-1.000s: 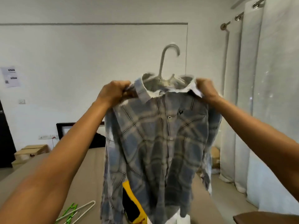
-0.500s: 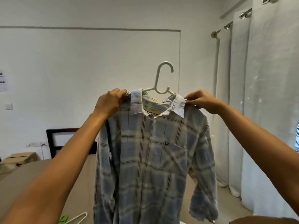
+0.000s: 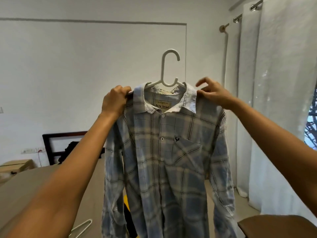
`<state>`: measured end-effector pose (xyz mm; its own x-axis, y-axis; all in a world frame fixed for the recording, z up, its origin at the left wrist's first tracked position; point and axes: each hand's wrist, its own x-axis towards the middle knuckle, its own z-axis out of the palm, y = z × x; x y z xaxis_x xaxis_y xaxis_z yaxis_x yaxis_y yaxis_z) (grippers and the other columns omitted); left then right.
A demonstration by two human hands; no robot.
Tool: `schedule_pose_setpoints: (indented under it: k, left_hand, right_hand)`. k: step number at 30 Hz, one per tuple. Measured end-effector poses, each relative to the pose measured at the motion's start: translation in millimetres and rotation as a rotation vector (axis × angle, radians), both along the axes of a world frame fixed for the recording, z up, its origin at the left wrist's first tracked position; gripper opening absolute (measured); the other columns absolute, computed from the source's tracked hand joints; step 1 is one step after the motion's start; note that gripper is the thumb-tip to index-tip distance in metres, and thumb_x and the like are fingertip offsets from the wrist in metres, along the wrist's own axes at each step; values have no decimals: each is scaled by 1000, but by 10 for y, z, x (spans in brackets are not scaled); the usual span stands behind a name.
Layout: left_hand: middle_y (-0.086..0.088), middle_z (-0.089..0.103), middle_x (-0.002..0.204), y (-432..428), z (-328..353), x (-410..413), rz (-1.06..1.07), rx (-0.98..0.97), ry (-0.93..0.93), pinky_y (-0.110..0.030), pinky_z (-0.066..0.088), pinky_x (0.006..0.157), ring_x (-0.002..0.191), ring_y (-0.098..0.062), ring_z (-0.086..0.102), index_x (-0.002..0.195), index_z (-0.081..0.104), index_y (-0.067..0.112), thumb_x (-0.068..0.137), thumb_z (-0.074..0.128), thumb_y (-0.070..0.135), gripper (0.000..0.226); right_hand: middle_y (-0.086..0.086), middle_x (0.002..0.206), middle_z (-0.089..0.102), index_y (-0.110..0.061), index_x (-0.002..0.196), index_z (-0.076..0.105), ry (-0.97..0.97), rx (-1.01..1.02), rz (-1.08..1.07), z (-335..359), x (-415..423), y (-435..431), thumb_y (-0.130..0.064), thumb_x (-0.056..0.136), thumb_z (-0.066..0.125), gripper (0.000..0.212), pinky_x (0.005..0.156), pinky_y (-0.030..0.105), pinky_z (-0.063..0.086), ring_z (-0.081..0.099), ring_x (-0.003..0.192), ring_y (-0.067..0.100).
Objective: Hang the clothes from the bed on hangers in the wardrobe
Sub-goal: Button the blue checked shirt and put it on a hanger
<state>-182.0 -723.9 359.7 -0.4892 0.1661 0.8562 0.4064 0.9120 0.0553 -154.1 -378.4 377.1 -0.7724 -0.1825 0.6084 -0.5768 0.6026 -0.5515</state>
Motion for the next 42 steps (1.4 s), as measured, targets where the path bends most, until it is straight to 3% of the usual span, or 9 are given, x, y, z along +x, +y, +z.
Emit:
schedule_pose_setpoints:
  k: [3, 7, 11, 17, 22, 25, 31, 35, 42]
  left_hand:
    - [-23, 57, 94, 20, 35, -25, -164, 29, -54, -32, 36, 71, 86, -34, 53, 95, 63, -1, 88, 64, 19, 21]
    - [-18, 59, 113, 108, 85, -10, -347, -11, -79, -33, 37, 90, 105, -31, 52, 114, 63, 6, 97, 45, 27, 32]
    - [-9, 67, 104, 322, 59, 23, -424, -11, -279, -22, 39, 83, 93, -16, 57, 108, 69, 5, 92, 56, 7, 21]
    - [-2, 59, 83, 1181, -241, -97, -619, -57, -291, -11, 34, 59, 75, -18, 54, 89, 59, 18, 95, 51, 13, 11]
    - [-15, 63, 98, 2481, -320, 156, -722, -50, -209, -38, 46, 69, 83, -32, 57, 97, 54, 12, 97, 43, 22, 15]
    - [-19, 63, 103, 3333, -235, 587, -760, -74, -132, -39, 44, 67, 86, -37, 59, 103, 52, 11, 98, 39, 26, 20]
    - [-25, 62, 106, 4942, 0, 1673, -1177, -30, -125, -45, 48, 73, 92, -40, 59, 104, 54, 8, 97, 43, 25, 22]
    - [-23, 61, 109, 5815, 137, 2590, -1391, -14, -156, -42, 44, 74, 97, -39, 56, 105, 54, 9, 99, 40, 29, 25]
    - [-23, 57, 101, 7048, 245, 4296, -1758, 53, -92, -46, 45, 72, 87, -42, 55, 101, 49, 4, 100, 38, 26, 24]
  right_hand:
    - [12, 94, 67, -3, 110, 62, 122, 87, -157, 93, 16, -37, 14, 83, 48, 35, 70, 19, 50, 60, 80, 15]
    - [6, 88, 66, -3, 100, 68, 352, 78, -312, 51, 38, 19, 11, 75, 58, 31, 65, 10, 42, 58, 78, 15]
    - [7, 78, 60, 1, 93, 65, 357, 143, -446, -112, 211, 128, 11, 73, 55, 24, 61, 23, 37, 53, 72, 19]
    - [13, 74, 60, 3, 86, 63, 365, 137, -662, -335, 757, 689, 10, 73, 53, 18, 56, 22, 28, 50, 66, 21]
    - [18, 81, 65, -1, 90, 60, 412, 196, -916, -466, 1694, 1504, 6, 81, 48, 16, 60, 36, 44, 58, 70, 33]
    - [19, 86, 64, 0, 94, 58, 418, 256, -1077, -447, 2513, 1952, -2, 84, 43, 17, 63, 34, 44, 59, 76, 35]
    - [23, 94, 63, 3, 101, 57, 421, 397, -1417, -221, 4201, 2724, 2, 89, 47, 15, 64, 31, 39, 60, 83, 36]
    - [22, 95, 63, 2, 102, 58, 432, 477, -1628, -79, 5269, 3004, 4, 89, 46, 17, 67, 37, 46, 60, 84, 36]
    - [18, 100, 63, 2, 105, 57, 383, 653, -1950, 79, 7034, 3118, 1, 93, 47, 16, 67, 16, 31, 58, 87, 28]
